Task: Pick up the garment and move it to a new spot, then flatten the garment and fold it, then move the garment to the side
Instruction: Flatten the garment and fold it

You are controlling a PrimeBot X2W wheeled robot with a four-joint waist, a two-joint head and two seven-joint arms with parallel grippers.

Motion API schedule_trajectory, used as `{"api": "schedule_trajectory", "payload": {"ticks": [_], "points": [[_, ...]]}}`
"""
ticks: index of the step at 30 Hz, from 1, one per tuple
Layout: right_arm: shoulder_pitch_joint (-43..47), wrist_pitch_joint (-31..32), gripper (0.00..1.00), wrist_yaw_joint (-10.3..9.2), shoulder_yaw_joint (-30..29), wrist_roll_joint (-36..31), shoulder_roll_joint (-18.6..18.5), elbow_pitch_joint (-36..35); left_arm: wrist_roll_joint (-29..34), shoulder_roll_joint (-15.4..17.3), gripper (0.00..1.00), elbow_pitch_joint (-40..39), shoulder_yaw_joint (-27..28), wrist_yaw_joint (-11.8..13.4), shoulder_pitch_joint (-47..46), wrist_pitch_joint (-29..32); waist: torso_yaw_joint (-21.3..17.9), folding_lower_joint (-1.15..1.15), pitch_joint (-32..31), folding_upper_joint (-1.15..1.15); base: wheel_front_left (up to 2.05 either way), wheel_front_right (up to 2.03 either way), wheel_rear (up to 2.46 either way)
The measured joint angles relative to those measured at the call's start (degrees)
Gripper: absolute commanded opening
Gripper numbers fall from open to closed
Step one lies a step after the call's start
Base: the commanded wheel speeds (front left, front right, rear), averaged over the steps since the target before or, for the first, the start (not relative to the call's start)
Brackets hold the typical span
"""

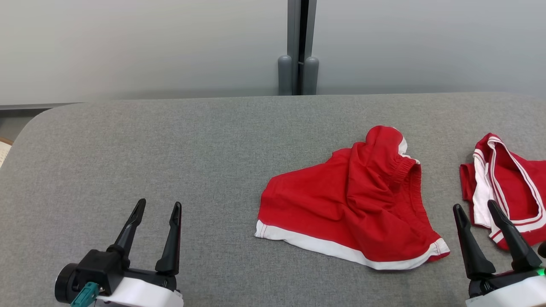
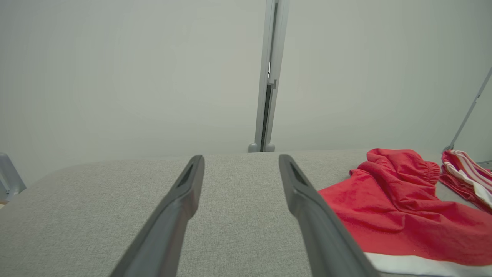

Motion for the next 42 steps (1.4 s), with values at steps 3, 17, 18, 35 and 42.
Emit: {"api": "schedule_trajectory", "payload": {"ticks": [3, 17, 18, 35, 42], "points": [[0.0, 0.0, 1.0, 0.0, 0.0, 0.0, 0.0, 0.0, 0.0, 0.0, 1.0, -0.3, -0.3, 0.2, 0.0, 0.2, 0.0, 0.0, 0.2, 0.0, 0.0, 0.0, 0.0], [-3.2, -0.3, 1.0, 0.0, 2.0, 0.3, 0.0, 1.0, -1.7, -4.1, 1.0, 13.3, -10.8, -5.4, -10.6, 9.5, -3.5, 0.0, 5.3, 0.0, 0.0, 0.0, 0.0], [-3.3, -0.5, 1.0, 0.0, 2.0, 0.3, 0.0, 1.2, -2.4, -4.4, 1.0, 15.2, -11.2, -5.5, -11.1, 9.9, -4.0, 0.0, 5.7, 0.0, 0.0, 0.0, 0.0], [-1.4, -0.5, 1.0, 0.0, 2.0, 1.9, -1.6, 7.3, -6.1, -6.0, 0.0, 31.5, -11.9, -6.2, -16.9, 9.4, -7.5, 0.0, 8.6, 0.0, 0.0, 0.0, 0.0], [-3.9, 0.0, 1.0, 0.0, 8.5, 4.1, -4.0, 13.3, -6.6, -6.3, 0.0, 32.8, -12.4, -6.3, -18.3, 7.9, -6.6, 0.0, 9.5, 0.0, 0.0, 0.0, 0.0]]}}
